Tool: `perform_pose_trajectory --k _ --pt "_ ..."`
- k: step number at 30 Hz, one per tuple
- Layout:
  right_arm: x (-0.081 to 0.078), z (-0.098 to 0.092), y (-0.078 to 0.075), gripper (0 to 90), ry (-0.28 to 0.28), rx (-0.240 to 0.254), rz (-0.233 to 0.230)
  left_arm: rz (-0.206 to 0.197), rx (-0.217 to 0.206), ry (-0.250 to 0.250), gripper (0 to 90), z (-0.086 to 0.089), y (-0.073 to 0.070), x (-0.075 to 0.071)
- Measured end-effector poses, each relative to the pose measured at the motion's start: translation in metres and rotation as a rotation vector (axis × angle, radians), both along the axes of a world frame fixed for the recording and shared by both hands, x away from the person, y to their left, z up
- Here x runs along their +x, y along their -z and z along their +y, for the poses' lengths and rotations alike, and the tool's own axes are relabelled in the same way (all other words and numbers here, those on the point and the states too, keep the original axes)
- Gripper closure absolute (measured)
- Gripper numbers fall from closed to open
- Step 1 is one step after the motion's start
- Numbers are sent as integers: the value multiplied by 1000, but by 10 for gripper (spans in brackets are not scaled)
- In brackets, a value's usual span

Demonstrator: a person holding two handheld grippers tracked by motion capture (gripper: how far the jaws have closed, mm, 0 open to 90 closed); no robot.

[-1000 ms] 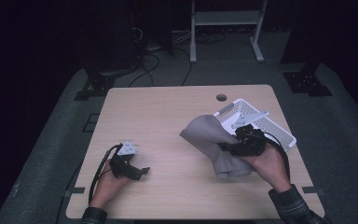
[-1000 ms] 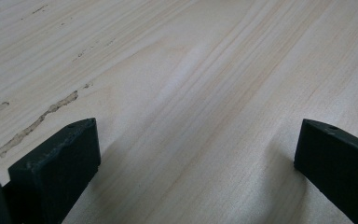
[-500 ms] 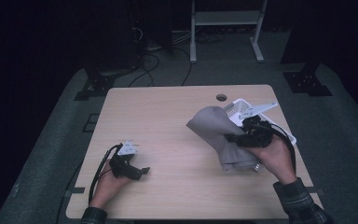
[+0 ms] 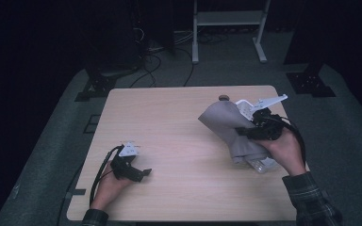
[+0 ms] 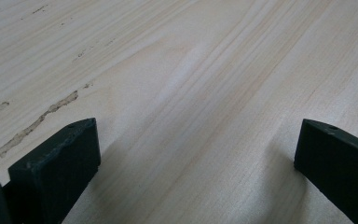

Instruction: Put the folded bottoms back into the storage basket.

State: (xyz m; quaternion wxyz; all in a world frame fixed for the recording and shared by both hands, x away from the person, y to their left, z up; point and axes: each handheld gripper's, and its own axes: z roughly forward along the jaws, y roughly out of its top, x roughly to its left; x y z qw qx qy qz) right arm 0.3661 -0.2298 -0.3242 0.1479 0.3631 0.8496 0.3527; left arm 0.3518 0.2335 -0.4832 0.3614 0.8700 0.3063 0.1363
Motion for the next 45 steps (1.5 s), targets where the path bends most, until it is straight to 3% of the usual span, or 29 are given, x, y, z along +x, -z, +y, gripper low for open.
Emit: perform_pose_trajectory --k 27,35,45 --pt "40 -42 12 612 56 -53 20 -3 -4 -3 0 0 0 0" --pt "54 -51 25 611 44 -60 27 -4 -4 -3 0 0 0 0" --pt "67 -54 47 610 36 -94 70 -4 0 0 0 0 0 0"
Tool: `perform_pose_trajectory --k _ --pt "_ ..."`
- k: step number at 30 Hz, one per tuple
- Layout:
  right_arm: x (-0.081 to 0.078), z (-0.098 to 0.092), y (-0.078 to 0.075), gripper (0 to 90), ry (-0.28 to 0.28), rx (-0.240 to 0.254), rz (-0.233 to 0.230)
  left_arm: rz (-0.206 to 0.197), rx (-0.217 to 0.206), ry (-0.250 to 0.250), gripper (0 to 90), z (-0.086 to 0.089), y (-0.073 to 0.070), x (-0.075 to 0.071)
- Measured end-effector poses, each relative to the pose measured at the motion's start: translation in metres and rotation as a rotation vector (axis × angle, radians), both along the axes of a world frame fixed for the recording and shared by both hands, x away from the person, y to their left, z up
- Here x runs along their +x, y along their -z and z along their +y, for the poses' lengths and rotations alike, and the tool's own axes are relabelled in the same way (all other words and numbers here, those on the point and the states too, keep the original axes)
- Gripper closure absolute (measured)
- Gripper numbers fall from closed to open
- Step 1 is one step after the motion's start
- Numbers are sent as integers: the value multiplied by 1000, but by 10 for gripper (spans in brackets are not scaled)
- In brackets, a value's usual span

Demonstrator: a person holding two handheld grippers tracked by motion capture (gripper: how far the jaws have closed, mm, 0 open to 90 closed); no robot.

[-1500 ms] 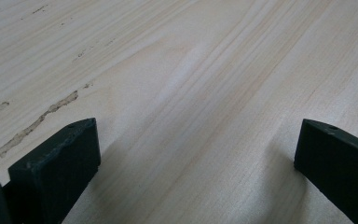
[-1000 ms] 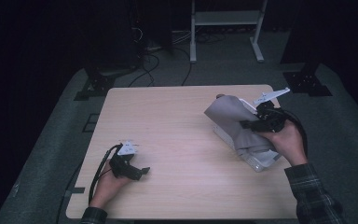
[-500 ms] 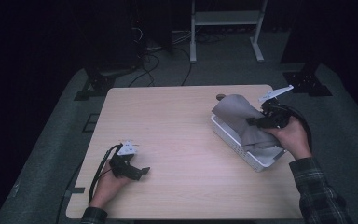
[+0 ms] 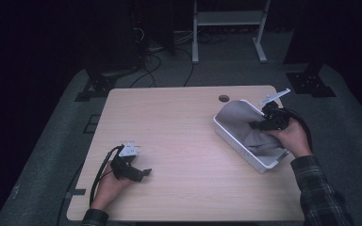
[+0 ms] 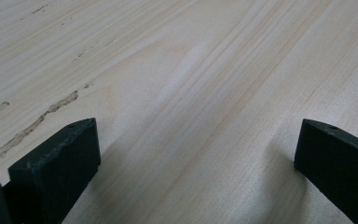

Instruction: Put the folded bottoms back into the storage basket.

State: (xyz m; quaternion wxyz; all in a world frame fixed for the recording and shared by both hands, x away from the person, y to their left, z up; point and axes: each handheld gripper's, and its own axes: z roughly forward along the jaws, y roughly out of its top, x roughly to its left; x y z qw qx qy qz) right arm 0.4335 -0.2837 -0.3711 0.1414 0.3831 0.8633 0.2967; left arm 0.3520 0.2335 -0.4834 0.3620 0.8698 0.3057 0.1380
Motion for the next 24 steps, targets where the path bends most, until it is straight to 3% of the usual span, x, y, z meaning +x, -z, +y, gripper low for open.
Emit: perform_pose_trajectory --k 14,24 --pt "7 1 28 605 11 -29 55 2 -1 -1 0 0 0 0" --pt "12 4 39 594 13 -55 86 2 -1 -1 0 0 0 0"
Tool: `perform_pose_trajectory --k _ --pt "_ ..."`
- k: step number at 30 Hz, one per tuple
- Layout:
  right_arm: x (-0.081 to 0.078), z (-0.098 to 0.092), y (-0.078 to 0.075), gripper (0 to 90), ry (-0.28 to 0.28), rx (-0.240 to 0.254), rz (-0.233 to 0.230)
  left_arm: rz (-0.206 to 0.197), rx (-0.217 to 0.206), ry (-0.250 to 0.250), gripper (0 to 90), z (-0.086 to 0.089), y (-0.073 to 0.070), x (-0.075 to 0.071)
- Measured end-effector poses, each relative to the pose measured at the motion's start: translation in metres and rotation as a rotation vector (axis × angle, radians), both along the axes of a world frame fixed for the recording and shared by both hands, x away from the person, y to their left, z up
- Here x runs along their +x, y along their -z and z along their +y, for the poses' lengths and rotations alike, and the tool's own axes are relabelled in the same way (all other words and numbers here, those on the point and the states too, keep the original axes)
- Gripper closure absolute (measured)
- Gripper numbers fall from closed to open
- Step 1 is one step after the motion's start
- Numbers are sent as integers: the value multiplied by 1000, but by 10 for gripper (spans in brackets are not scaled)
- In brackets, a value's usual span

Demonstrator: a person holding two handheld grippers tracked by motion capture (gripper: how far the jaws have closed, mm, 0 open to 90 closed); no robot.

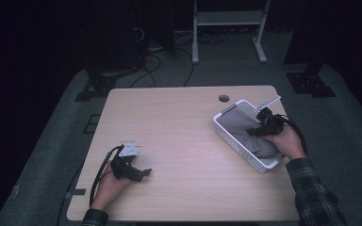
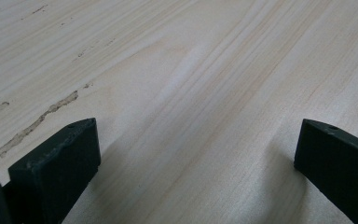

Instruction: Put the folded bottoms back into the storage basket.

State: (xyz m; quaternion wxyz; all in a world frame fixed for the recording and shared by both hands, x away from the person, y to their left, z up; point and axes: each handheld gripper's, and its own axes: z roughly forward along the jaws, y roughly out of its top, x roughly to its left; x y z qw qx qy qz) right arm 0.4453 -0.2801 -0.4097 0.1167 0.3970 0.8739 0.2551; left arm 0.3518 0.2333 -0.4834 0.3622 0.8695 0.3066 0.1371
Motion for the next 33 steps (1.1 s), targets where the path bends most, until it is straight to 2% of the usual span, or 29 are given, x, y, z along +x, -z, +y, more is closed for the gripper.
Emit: perform_pose_trajectory --k 5,7,13,18,27,29,33 --pt "1 2 5 587 1 -14 6 0 0 0 0 0 0 0" --pt "3 5 8 583 -1 -37 15 0 0 0 0 0 0 0" --pt "5 8 14 571 -7 -64 29 0 0 0 0 0 0 0" --pt "6 10 19 555 -3 -66 41 0 0 0 0 0 0 0" --pt "7 11 26 407 1 -72 76 0 0 0 0 0 0 0" --pt "7 12 26 364 6 -77 74 0 0 0 0 0 0 0" --pt "6 10 22 343 13 -64 64 0 0 0 0 0 0 0"
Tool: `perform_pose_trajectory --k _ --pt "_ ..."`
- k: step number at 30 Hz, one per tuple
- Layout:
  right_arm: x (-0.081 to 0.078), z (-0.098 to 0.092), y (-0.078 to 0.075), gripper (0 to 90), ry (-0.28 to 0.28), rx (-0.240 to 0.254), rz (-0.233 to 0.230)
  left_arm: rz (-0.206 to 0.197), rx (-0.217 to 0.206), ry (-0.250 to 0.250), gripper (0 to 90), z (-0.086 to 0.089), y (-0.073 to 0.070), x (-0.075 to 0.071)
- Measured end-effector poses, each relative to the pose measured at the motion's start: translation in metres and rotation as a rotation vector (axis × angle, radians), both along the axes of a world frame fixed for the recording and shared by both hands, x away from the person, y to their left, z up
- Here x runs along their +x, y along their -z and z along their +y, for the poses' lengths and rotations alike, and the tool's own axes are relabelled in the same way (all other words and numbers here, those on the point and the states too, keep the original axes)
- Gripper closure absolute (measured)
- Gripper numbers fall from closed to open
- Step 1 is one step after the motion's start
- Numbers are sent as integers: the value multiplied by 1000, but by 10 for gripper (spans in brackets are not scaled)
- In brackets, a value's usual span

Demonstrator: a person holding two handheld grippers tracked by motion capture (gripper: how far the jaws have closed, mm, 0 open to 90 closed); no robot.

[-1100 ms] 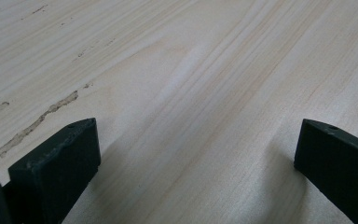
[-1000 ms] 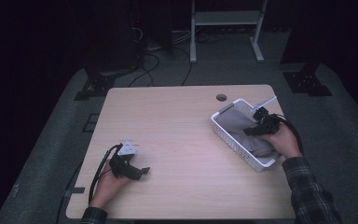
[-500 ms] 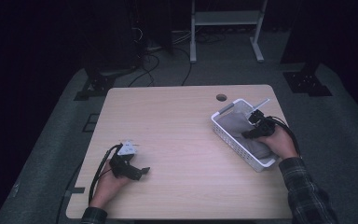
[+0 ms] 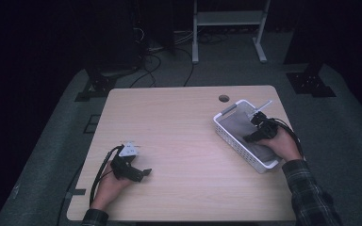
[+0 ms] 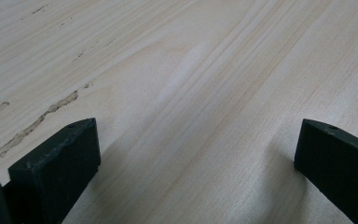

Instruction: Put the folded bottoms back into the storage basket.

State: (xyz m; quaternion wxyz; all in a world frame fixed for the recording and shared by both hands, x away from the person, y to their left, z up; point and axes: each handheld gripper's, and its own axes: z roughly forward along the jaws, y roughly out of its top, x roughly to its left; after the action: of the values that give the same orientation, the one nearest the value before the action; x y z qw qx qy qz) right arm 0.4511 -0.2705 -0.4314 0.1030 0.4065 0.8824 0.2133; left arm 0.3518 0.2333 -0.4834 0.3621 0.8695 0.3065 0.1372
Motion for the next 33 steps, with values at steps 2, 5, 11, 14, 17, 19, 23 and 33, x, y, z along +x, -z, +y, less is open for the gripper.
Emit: perform_pose_trajectory --k 2,5,11,14,17,19,23,33 --pt "-1 -2 -4 342 4 3 -12 0 0 0 0 0 0 0" --pt "-3 -6 -11 347 4 16 -37 0 0 0 0 0 0 0" --pt "-7 -17 -28 381 26 49 -81 0 0 0 0 0 0 0" --pt "-9 -24 -35 416 41 50 -102 0 -1 0 0 0 0 0" --pt "-10 -33 -43 449 63 61 -121 0 0 0 0 0 0 0" --pt "-10 -37 -45 456 73 57 -124 0 0 0 0 0 0 0" --pt "-11 -50 -50 486 100 52 -147 0 0 0 0 0 0 0" --pt "-15 -76 -54 606 175 18 -156 0 0 0 0 0 0 0"
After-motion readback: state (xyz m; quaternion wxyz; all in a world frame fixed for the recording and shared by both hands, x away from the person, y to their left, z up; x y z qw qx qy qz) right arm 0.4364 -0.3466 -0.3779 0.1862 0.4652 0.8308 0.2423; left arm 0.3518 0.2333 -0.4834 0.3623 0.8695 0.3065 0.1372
